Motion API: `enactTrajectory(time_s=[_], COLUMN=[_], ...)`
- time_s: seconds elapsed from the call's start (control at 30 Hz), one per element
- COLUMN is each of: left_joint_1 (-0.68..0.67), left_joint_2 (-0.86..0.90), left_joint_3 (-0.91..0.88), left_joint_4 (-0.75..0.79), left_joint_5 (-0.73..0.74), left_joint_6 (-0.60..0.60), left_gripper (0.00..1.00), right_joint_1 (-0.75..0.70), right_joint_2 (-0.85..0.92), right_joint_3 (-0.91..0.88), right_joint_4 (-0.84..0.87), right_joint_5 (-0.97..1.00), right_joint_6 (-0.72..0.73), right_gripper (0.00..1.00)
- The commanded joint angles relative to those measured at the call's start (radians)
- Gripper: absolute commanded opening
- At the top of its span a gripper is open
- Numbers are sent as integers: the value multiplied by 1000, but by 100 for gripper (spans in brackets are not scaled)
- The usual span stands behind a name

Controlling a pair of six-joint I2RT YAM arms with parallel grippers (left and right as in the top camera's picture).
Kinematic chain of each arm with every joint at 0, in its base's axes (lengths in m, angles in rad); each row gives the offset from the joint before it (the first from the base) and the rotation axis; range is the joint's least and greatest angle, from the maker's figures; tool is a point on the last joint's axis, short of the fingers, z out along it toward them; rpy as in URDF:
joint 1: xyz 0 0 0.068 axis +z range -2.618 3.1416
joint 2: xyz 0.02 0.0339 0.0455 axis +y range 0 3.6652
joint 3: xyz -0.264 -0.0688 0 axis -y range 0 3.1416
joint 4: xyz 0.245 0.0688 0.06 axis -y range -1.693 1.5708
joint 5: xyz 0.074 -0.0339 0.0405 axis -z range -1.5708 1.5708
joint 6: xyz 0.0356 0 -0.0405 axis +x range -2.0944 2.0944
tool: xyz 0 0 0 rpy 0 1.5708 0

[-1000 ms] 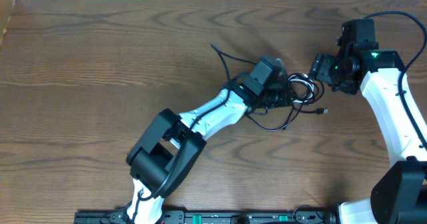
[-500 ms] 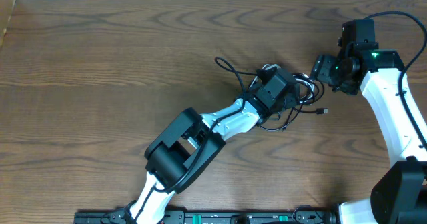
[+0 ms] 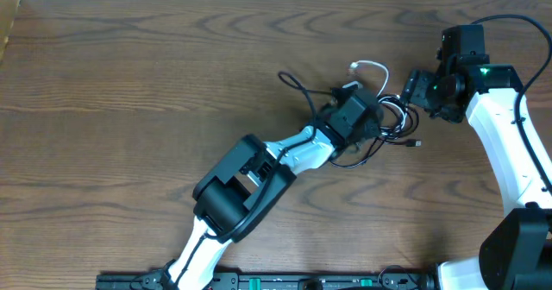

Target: Untangle cables

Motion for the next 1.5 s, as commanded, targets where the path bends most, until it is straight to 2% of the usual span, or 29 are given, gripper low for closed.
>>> enactTrajectory(time_s=[0.0,0.23,0.4,0.5,0.93,0.97,1.13,1.23,1.33,1.47], left_joint_1=[56,165,229,263,370,376,400,412,412,407], left_joint_2=[-55,-147,-151,-151,-151,-151,-151,-151,-151,-151], left_joint_3=[9,9,9,9,9,9,9,9,9,9], left_joint_4=[-25,-73,-88,-126,-451,-464,-474,-472,-431,-367], left_joint_5=[173,645,994,1112,1135,1135,1137,1138,1138,1139], left_joint_6=[239,486,559,623,993,1011,1043,1093,1193,1198], left_gripper=[7,7,7,7,8,7,7,7,7,7], right_joint_1=[-3,3,24,41,145,152,192,212,228,237], right_joint_2=[5,5,5,5,36,40,50,50,51,51], right_joint_3=[1,1,1,1,0,0,-1,-1,-1,-1], right_joint_4=[17,63,70,67,26,20,-2,-3,-1,7], right_joint_5=[-47,-341,-407,-407,-407,-407,-410,-409,-388,-341], right_joint_6=[-62,-264,-267,-249,-229,-229,-233,-233,-196,-161], right_gripper=[80,79,73,71,59,56,41,41,39,37])
